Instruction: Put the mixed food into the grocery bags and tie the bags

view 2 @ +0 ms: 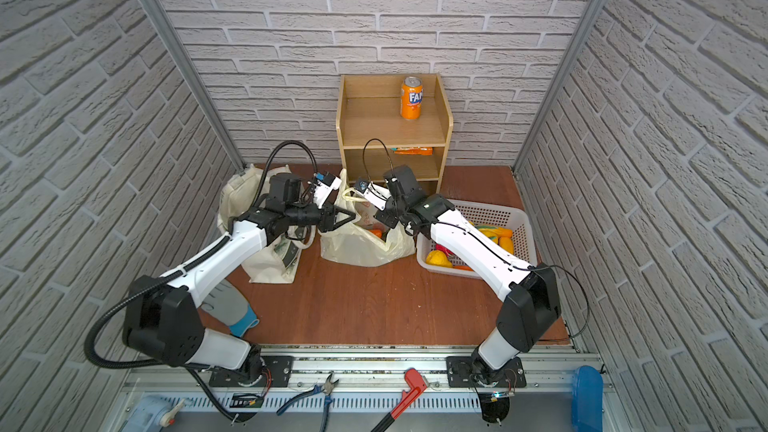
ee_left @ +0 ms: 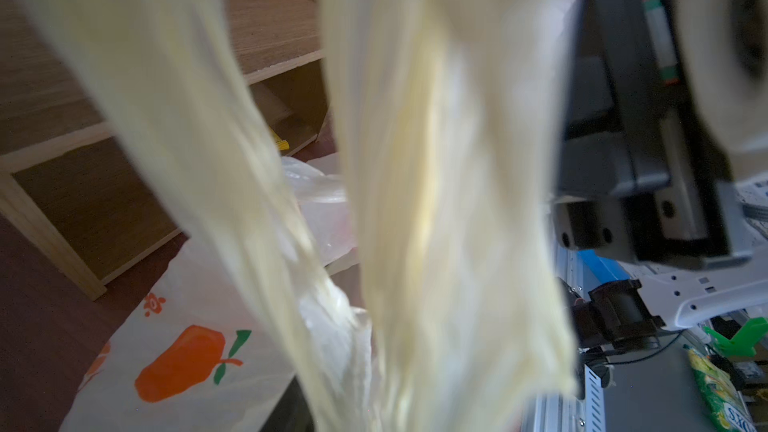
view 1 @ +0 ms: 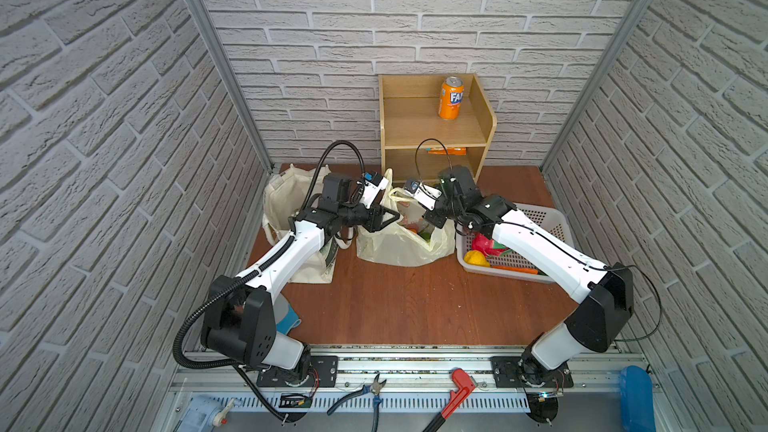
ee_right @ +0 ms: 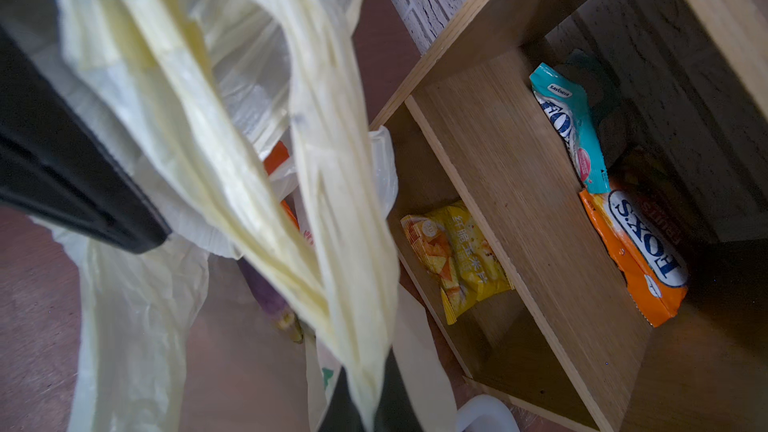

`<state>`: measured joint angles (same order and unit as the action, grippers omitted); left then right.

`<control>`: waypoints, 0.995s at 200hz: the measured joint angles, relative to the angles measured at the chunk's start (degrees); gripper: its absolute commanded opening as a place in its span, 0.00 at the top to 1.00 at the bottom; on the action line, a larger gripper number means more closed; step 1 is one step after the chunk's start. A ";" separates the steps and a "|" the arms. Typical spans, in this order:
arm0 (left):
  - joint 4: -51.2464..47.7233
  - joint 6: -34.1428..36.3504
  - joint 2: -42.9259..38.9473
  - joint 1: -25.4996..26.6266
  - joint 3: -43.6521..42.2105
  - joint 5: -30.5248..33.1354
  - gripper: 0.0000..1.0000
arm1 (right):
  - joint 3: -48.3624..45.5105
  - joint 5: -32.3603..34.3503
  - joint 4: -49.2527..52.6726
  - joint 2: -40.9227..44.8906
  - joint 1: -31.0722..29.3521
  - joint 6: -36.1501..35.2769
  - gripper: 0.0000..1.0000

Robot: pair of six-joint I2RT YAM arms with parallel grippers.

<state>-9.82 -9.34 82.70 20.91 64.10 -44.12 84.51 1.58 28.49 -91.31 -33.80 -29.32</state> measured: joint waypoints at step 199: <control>9.66 -5.92 -3.43 -2.86 -3.32 -5.25 0.45 | -0.76 1.40 -0.24 -1.38 -4.24 -1.38 0.94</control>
<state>-0.16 -15.27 79.26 18.04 60.77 -49.36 83.74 2.98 28.25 -92.68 -38.04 -30.70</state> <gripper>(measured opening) 0.556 0.060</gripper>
